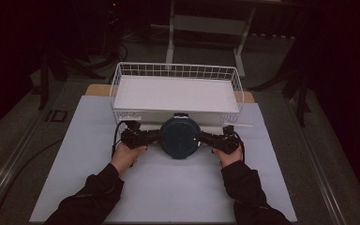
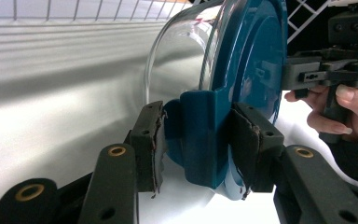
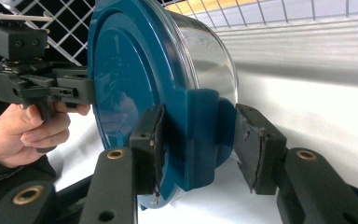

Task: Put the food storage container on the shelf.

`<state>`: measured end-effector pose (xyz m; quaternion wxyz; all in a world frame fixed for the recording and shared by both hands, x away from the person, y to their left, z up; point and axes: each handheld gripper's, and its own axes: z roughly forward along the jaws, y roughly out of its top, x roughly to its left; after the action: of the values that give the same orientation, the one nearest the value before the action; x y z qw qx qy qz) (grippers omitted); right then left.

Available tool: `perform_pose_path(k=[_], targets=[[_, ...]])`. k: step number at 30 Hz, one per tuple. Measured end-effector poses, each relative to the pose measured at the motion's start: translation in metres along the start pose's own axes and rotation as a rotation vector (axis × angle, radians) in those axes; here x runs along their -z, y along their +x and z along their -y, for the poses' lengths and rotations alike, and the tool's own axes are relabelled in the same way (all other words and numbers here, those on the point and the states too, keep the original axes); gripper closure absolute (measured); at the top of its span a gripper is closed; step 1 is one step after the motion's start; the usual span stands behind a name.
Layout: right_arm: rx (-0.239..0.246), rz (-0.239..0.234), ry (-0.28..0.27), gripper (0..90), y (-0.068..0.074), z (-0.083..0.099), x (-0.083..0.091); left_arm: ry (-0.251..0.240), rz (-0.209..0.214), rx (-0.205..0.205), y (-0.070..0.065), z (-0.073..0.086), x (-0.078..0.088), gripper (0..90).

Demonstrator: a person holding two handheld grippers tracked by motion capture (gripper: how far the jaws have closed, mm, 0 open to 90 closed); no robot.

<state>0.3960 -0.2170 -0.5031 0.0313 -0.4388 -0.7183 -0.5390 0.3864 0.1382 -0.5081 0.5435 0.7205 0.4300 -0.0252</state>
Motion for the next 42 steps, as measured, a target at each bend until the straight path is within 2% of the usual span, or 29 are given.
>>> perform_pose_path(k=[5, 6, 9, 10, 13, 14, 16, 18, 19, 20, 21, 25, 29, 30, 32, 33, 37, 38, 39, 40, 41, 42], targets=[[-0.035, -0.013, -0.014, 54.7, -0.002, 0.0, -0.002, -0.014, 0.015, 0.021, 0.002, -0.002, -0.001, 55.8], [-0.047, -0.015, -0.011, 54.2, -0.003, 0.0, -0.002, -0.018, 0.024, 0.039, 0.003, -0.001, -0.001, 55.4], [-0.049, -0.016, -0.011, 53.6, -0.005, 0.0, -0.004, -0.024, 0.011, 0.037, 0.007, -0.001, -0.001, 54.7], [-0.034, 0.004, -0.012, 52.0, -0.003, 0.0, -0.005, -0.03, 0.034, 0.078, 0.011, 0.002, -0.003, 54.4], [-0.039, 0.009, -0.005, 51.3, -0.004, -0.001, -0.007, -0.034, 0.041, 0.075, 0.016, 0.003, -0.004, 53.5], [-0.046, 0.016, -0.01, 50.6, -0.004, 0.0, -0.007, -0.039, 0.048, 0.093, 0.017, 0.004, -0.004, 52.8], [-0.045, 0.021, -0.027, 50.1, -0.006, 0.001, -0.008, -0.049, 0.037, 0.09, 0.018, 0.005, -0.005, 51.2], [-0.04, 0.038, -0.039, 49.7, -0.006, 0.0, -0.009, -0.058, 0.021, 0.085, 0.018, 0.004, -0.006, 50.0], [-0.04, 0.038, -0.039, 49.7, -0.006, 0.0, -0.009, -0.057, 0.012, 0.076, 0.018, 0.003, -0.006, 50.0], [-0.054, 0.051, -0.037, 49.9, -0.004, -0.003, -0.01, -0.065, -0.012, 0.048, 0.016, 0.001, -0.006, 49.6], [-0.054, 0.051, -0.037, 49.9, -0.004, -0.003, -0.01, -0.065, -0.012, 0.048, 0.016, 0.001, -0.006, 49.6], [-0.016, 0.084, -0.05, 46.3, -0.003, -0.007, -0.013, -0.078, -0.06, 0.031, 0.015, 0.0, -0.007, 43.2], [-0.008, 0.116, -0.065, 46.0, -0.002, -0.008, -0.015, -0.097, -0.108, -0.007, 0.011, -0.001, -0.008, 40.2], [0.004, 0.133, -0.067, 46.1, 0.0, -0.009, -0.016, -0.098, -0.111, -0.009, 0.011, -0.001, -0.009, 38.9], [0.007, 0.139, -0.069, 46.1, 0.0, -0.01, -0.016, -0.1, -0.116, -0.011, 0.01, -0.001, -0.009, 38.7], [0.005, 0.147, -0.068, 46.2, 0.001, -0.01, -0.016, -0.1, -0.119, -0.029, 0.01, -0.001, -0.008, 38.3], [0.012, 0.161, -0.074, 46.7, 0.003, -0.01, -0.017, -0.099, -0.127, -0.033, 0.009, -0.001, -0.009, 37.5], [0.023, 0.159, -0.085, 45.1, 0.004, -0.009, -0.016, -0.09, -0.113, -0.084, 0.009, 0.0, -0.008, 29.8], [0.023, 0.159, -0.085, 45.1, 0.004, -0.009, -0.016, -0.09, -0.113, -0.084, 0.009, 0.0, -0.008, 25.6], [0.029, 0.154, -0.097, 45.1, 0.005, -0.009, -0.015, -0.089, -0.106, -0.1, 0.007, 0.001, -0.007, 25.6], [0.029, 0.15, -0.101, 44.6, 0.007, -0.009, -0.013, -0.098, -0.086, -0.096, 0.006, 0.001, -0.006, 24.3], [0.029, 0.151, -0.101, 44.3, 0.008, -0.008, -0.012, -0.104, -0.082, -0.101, 0.005, 0.001, -0.005, 18.7]])
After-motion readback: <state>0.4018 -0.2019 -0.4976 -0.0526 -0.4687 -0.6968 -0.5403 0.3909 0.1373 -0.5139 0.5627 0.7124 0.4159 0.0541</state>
